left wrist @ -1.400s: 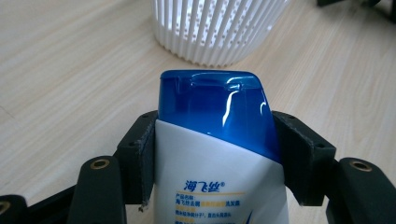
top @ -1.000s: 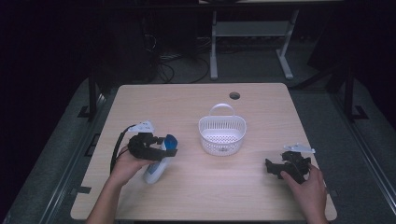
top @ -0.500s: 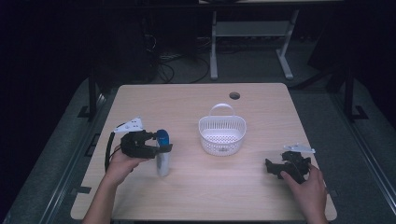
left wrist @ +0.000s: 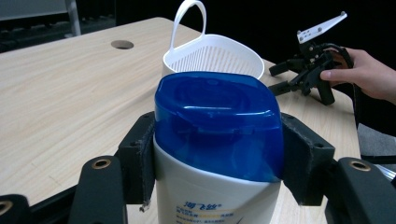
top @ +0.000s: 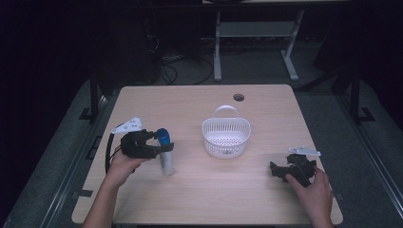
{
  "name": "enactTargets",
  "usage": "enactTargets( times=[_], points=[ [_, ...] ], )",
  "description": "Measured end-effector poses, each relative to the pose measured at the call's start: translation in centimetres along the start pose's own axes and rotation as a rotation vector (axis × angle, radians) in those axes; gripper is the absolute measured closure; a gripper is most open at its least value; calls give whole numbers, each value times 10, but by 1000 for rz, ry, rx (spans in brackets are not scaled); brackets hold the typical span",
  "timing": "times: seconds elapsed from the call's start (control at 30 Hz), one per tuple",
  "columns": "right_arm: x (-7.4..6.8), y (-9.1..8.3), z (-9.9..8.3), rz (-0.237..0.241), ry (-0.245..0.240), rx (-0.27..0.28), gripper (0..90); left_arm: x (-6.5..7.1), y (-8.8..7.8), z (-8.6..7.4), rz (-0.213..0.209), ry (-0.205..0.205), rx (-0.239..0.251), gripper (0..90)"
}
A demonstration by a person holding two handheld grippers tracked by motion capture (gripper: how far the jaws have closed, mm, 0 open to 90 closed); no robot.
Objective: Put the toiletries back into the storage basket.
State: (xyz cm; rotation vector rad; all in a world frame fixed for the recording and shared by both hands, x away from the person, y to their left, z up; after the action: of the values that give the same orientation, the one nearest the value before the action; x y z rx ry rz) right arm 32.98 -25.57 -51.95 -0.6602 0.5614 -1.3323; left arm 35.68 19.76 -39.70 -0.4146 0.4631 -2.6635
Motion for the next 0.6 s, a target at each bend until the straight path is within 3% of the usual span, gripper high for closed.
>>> enactTargets(
  times=[0.27, 0.6],
  points=[
    [0, 0, 0, 0, 0, 0, 0, 2, 3, 10, -4, 23, 4, 375],
    [0, 0, 0, 0, 0, 0, 0, 5, 8, 37, -15, 62, 28, 375]
  ],
)
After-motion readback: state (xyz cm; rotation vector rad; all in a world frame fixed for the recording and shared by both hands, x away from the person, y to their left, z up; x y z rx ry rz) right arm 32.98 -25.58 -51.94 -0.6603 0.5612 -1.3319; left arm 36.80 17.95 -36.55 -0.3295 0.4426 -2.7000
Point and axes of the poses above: each handheld gripper's, and its own axes: y roughly forward along the jaws, z roughly out of its top, x roughly to its right, the point moved 5 cm from there along y, roughly forward along the jaws, and after that the axes turned 2 degrees about -z, right-handed, at the moved point
